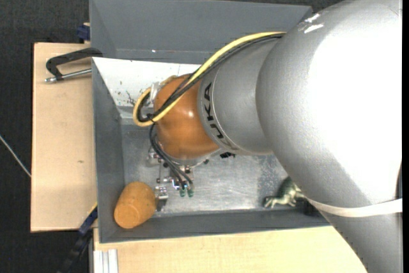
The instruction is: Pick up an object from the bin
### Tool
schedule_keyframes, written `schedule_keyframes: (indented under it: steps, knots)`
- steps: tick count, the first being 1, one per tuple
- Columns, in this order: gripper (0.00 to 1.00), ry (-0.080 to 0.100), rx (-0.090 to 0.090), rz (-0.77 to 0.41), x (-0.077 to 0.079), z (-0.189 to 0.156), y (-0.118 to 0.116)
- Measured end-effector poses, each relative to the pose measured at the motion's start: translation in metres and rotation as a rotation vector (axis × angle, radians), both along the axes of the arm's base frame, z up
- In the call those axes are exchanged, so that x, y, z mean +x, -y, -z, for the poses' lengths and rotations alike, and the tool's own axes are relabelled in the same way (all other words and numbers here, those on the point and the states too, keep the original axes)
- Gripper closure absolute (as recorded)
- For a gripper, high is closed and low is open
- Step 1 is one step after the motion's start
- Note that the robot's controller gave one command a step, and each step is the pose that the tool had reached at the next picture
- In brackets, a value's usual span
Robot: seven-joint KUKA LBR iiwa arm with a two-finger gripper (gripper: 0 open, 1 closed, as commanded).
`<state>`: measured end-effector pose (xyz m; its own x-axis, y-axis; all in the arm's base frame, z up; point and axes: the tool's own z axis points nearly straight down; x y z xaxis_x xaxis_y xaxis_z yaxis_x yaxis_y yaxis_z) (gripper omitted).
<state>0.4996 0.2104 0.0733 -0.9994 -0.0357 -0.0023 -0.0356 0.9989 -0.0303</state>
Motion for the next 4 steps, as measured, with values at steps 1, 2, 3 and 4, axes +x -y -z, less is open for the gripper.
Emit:
schedule_keyframes:
  steps: [1, 2, 3, 4]
  knots:
    - [0.00, -0.005, -0.005, 0.060, 0.002, 0.001, -0.001]
    - [0.00, -0.002, 0.009, 0.141, -0.005, 0.001, 0.009]
    - [0.00, -0.009, -0.009, 0.242, 0.001, 0.001, 0.005]
    - [0.00, -0.003, -0.006, 0.290, 0.000, 0.001, 0.010]
